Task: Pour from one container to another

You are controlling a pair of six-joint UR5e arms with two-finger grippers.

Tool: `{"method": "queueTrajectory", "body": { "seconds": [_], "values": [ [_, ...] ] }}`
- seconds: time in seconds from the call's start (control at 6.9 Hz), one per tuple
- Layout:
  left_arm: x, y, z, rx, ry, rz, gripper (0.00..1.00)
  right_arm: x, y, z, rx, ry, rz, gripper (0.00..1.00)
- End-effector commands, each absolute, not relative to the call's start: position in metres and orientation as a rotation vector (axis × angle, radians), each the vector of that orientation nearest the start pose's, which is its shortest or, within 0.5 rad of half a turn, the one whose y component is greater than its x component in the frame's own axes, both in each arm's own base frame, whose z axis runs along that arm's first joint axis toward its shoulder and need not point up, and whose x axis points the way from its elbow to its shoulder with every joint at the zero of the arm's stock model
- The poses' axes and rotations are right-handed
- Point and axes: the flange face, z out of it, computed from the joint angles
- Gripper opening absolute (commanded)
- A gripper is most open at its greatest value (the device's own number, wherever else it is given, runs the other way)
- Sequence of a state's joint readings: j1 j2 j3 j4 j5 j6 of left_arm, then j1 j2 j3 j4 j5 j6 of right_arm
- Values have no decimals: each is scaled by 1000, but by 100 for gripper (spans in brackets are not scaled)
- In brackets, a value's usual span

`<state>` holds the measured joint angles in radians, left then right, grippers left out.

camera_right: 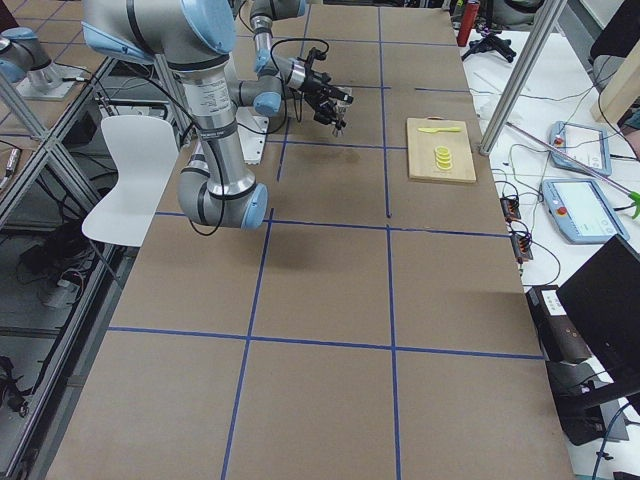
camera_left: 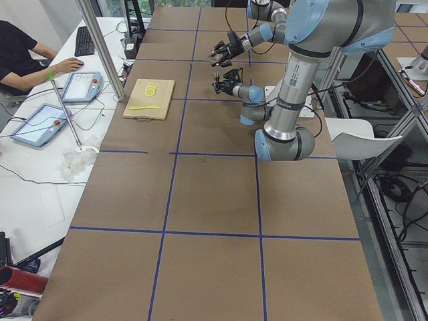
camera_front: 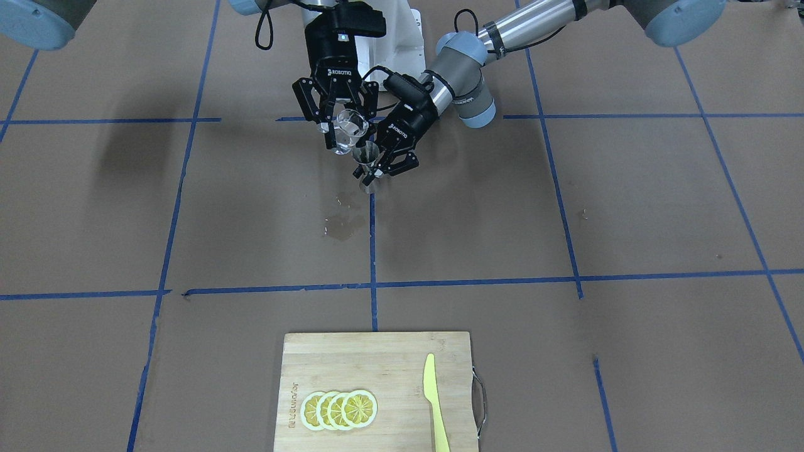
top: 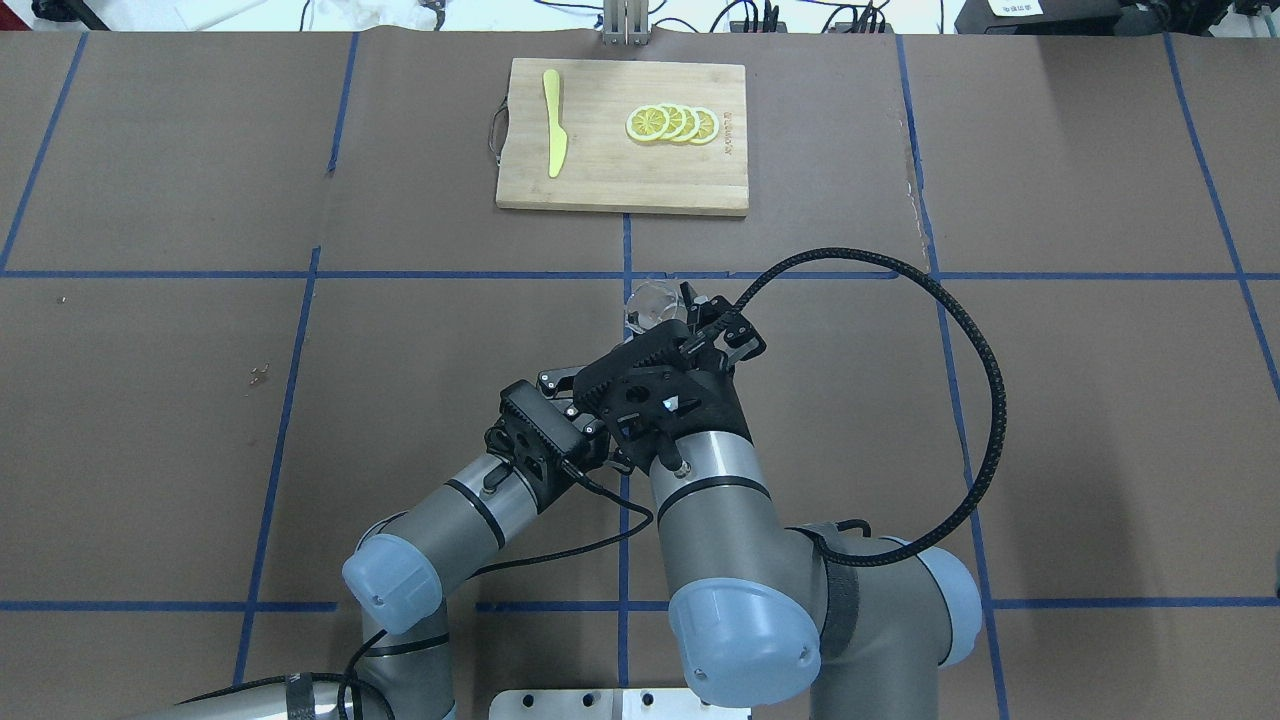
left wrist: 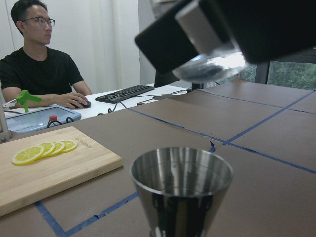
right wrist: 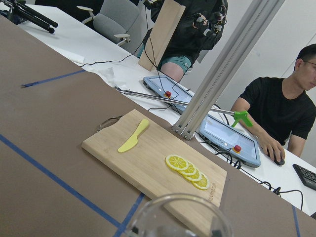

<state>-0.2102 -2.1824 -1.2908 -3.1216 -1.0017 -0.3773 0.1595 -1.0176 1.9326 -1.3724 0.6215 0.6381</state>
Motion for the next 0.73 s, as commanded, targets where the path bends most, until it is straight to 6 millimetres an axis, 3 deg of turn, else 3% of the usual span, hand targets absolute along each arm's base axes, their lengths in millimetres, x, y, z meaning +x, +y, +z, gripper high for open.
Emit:
{"method": "queueTrajectory", "body": {
  "seconds": [0.0,0.58],
  "values": [
    [611,-321,260,1452,1127,152,0,-517,-300,151,1264,-367,-171,0],
    [612,-322,254,1456,1135,147,0,-521,-293,154,1309,-250,-272,0]
  ]
}}
